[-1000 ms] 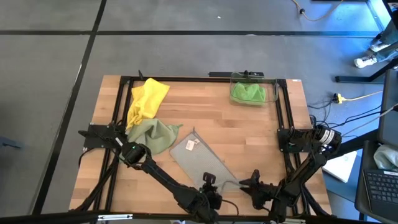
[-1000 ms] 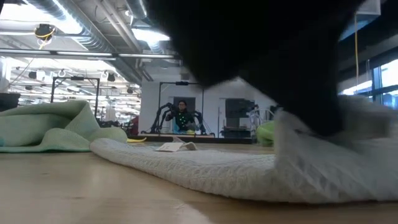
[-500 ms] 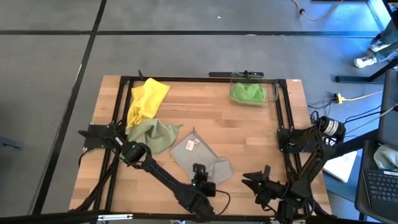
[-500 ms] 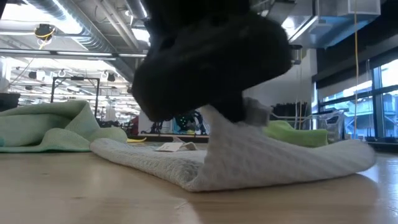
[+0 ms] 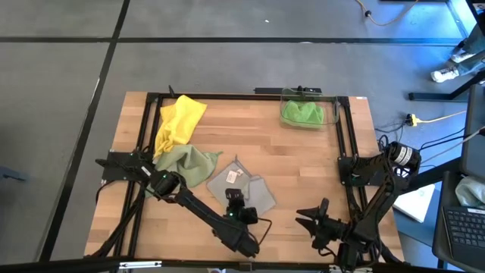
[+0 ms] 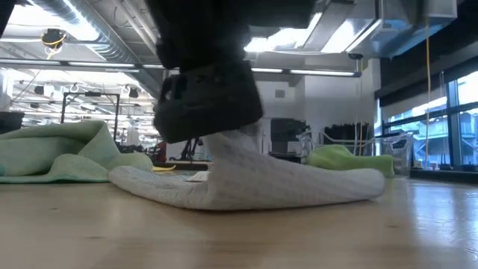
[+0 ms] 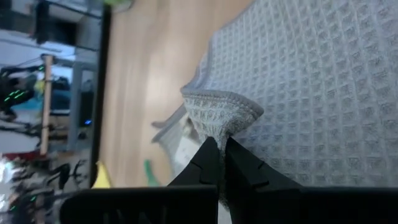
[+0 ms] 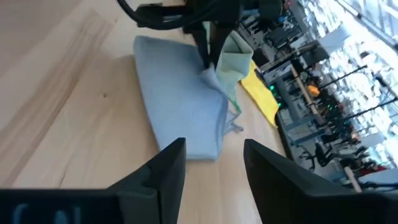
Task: Fold microfiber towels
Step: Fold the gray cloth
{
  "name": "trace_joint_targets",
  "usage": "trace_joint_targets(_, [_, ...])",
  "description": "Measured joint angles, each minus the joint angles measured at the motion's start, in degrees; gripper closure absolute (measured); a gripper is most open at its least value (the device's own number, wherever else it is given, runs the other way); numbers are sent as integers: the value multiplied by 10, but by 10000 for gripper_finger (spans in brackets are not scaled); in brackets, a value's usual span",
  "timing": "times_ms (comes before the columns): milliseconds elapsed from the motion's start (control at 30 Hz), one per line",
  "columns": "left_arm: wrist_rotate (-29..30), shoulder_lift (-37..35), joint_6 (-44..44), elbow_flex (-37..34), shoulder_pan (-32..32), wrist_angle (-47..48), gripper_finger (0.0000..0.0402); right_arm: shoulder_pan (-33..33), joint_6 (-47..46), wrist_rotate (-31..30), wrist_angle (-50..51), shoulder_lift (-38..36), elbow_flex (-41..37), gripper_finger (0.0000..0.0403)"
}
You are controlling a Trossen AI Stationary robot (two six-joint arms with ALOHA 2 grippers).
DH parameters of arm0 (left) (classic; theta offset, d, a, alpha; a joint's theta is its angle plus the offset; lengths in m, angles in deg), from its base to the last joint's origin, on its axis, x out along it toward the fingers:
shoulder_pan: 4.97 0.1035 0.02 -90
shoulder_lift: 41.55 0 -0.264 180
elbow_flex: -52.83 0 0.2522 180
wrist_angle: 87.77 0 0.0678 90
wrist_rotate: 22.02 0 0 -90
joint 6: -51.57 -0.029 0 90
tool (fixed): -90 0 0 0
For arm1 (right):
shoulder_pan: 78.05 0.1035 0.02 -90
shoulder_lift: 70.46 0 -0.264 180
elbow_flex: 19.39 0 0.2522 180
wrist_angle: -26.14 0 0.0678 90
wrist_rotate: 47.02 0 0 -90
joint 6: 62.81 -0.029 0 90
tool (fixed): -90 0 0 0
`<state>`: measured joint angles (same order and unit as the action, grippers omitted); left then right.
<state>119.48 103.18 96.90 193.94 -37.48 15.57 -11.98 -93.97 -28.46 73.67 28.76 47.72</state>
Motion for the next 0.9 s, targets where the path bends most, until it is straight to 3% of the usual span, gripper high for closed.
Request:
trace_joint_targets(233, [5,0,32,0,2,5,401,0,-18,10,11,0,0,238])
trace_joint_targets(533, [15,1,165,0,1,4,401,0,-62,21,16,0,-2,238])
trace_joint_targets(700, [-22,-24,145,-2,1,5,401,0,-63,50,16,0,-2,238])
trace_joint_targets(900, [-24,-84,99,-1,-1,5,401,0,-78,56,17,0,-2,238])
